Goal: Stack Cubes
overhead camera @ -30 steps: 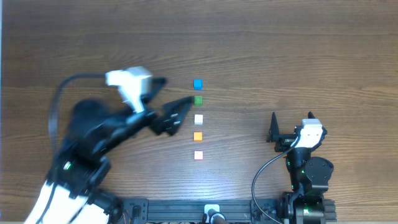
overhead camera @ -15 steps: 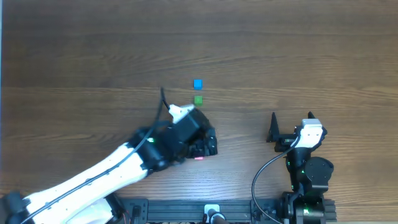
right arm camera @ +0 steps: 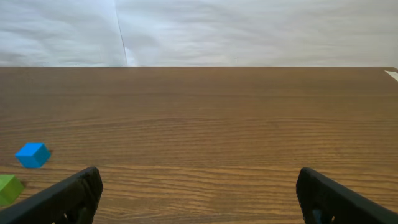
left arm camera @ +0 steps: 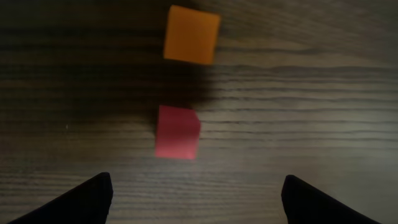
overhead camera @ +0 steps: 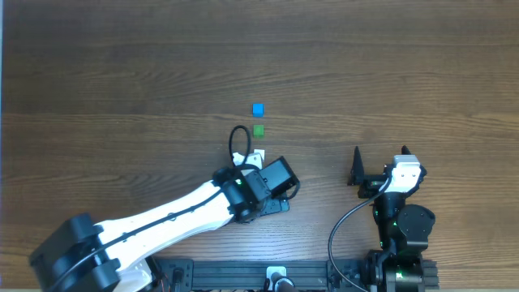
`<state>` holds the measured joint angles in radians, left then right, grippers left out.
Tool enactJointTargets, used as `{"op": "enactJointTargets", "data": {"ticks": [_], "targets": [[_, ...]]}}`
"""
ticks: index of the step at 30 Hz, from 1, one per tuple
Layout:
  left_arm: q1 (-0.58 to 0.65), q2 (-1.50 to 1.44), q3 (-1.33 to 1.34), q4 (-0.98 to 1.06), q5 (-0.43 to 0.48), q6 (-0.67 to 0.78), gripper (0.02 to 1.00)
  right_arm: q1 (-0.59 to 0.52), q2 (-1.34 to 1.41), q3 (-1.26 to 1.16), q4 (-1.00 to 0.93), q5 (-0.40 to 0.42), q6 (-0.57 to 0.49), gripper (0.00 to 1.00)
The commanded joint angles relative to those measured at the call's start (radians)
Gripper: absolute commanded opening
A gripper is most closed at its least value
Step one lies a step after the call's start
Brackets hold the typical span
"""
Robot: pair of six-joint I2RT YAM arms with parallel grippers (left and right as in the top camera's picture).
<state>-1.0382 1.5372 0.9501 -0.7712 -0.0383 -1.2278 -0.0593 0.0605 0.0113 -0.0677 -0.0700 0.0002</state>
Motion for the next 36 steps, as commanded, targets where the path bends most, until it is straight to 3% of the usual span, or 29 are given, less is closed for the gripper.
{"op": "enactJointTargets", "data": {"ticks": [1, 11, 26, 32, 36], "targets": [[-0.007, 0.045, 0.009, -0.003, -0.055, -0.019, 0.884, -0.005, -0.008, -0.006, -0.002, -0.004, 0.002, 0.993], [-0.007, 0.13, -0.004, 0.042, -0.079, -0.006, 0.855, -0.005, -0.008, -0.006, -0.002, -0.004, 0.002, 0.993], [-0.01, 0.178, -0.004, 0.111, -0.049, 0.178, 0.809, -0.005, -0.008, -0.006, -0.002, -0.004, 0.002, 0.993], [-0.01, 0.194, -0.004, 0.091, -0.049, 0.179, 0.713, -0.005, -0.008, -0.006, -0.002, -0.004, 0.002, 0.993], [-0.01, 0.205, -0.004, 0.086, -0.041, 0.173, 0.584, -0.005, -0.008, -0.006, -0.002, -0.004, 0.002, 0.993]]}}
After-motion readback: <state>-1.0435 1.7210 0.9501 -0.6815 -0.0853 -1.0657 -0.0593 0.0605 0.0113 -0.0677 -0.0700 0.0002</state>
